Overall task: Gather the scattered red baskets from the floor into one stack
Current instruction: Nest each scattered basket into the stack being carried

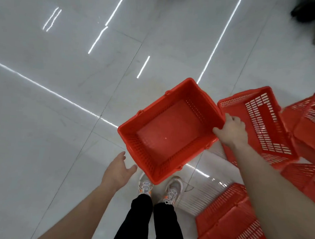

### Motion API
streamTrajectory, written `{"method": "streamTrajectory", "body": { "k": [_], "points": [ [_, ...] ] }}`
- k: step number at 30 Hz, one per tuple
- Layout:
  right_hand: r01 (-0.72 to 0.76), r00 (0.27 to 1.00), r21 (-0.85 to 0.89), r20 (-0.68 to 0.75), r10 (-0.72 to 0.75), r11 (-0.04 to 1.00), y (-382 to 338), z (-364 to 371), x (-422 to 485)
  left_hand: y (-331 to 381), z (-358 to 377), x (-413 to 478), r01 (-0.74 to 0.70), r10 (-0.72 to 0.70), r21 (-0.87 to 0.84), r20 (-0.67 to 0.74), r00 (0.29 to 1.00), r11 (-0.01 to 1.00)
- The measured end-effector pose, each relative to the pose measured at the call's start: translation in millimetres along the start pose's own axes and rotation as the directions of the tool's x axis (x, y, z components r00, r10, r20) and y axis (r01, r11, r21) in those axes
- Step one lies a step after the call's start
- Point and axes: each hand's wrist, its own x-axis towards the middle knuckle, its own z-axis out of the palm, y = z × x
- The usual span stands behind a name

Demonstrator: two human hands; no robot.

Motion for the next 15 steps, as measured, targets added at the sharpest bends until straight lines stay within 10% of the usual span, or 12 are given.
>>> {"method": "streamTrajectory", "body": {
  "k": [8,15],
  "points": [
    [-0.281,0.954,0.239,-0.034,0.297,0.929,99.6,-72.5,-160.0,135.6,-50.9,-78.2,-0.403,0.384,0.387,0.129,0.914,0.829],
    [-0.573,0.735,0.534,-0.001,0.678,0.622,198.2,-66.1,-365.5,228.6,-14.1,-181.4,-0.746,0.615,0.485,0.434,0.659,0.457]
  ]
}}
